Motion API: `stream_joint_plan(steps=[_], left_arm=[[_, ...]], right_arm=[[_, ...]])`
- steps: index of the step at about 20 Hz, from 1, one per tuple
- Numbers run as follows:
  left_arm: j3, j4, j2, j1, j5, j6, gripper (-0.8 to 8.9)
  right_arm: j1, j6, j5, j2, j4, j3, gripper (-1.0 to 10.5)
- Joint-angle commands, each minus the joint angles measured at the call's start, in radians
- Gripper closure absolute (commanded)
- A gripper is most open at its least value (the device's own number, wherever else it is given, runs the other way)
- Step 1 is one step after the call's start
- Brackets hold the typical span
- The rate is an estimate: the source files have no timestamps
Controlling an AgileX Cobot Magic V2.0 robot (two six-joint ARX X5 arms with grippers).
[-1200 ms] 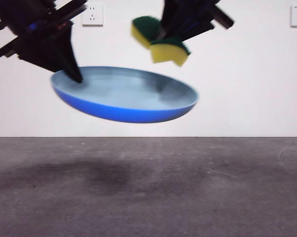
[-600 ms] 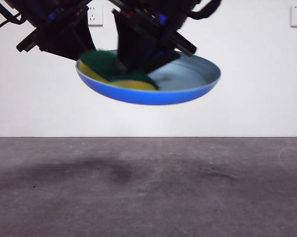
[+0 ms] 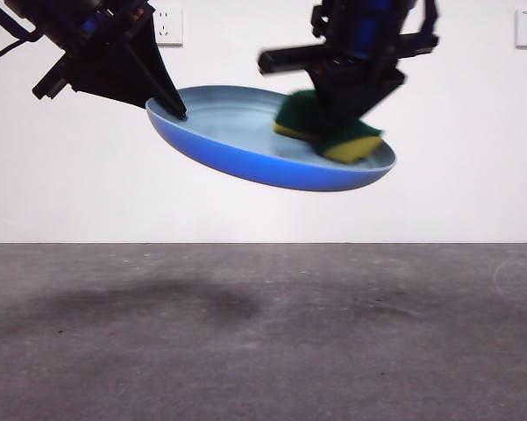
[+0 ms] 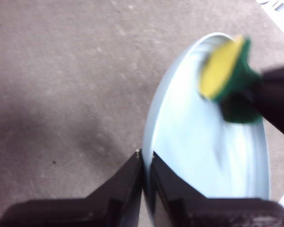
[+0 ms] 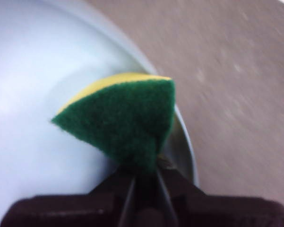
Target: Pick up the plate,pick up the cloth,clean the plate with the cloth
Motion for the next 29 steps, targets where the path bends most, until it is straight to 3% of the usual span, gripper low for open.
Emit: stream_joint_plan(steps=[1, 7, 8, 11, 13, 16, 18, 20, 23, 27, 29], left_arm=[[-0.003, 0.012, -0.003, -0.016, 0.076, -0.004, 8.21], [-0.003, 0.071, -0.003, -0.014, 0.055, -0.029, 8.20], [-0.003, 0.092, -0.003, -0.014, 0.034, -0.031, 8.20], [-0.003, 0.124, -0.003, -0.013, -0.005, -0.045, 8.21], [-0.003, 0.121, -0.003, -0.003, -0.005, -0.046, 8.21], [-0.003, 0.089, -0.003, 0.005, -0.002, -0.045, 8.21], [-0.003, 0.060, -0.003, 0.005, 0.006, -0.045, 8.21], [-0.003, 0.047, -0.003, 0.003, 0.026, -0.043, 8.20], [-0.003, 0.043, -0.003, 0.002, 0.042, -0.043, 8.20], [-0.003, 0.049, -0.003, 0.002, 0.048, -0.045, 8.21], [-0.003, 0.049, -0.003, 0.002, 0.047, -0.044, 8.21]], right_arm=[[-0.012, 0.005, -0.170, 0.010, 0.114, -0.005, 9.6], [0.001, 0.064, -0.538, 0.010, 0.137, -0.005, 9.6], [0.012, 0.063, -0.578, 0.010, 0.108, -0.005, 9.6], [0.033, 0.034, -0.585, 0.010, -0.062, -0.005, 9.6], [0.032, 0.005, -0.501, 0.010, -0.195, -0.005, 9.6], [0.027, -0.003, -0.174, 0.004, -0.298, -0.005, 9.6], [0.024, -0.002, 0.065, -0.004, -0.256, -0.005, 9.6], [0.019, -0.002, 0.199, -0.007, -0.127, -0.005, 9.6], [0.014, -0.002, 0.155, -0.007, 0.024, -0.005, 9.6], [0.006, -0.002, -0.076, -0.007, 0.163, -0.005, 9.6], [0.006, 0.013, -0.232, -0.006, 0.197, -0.005, 9.6]])
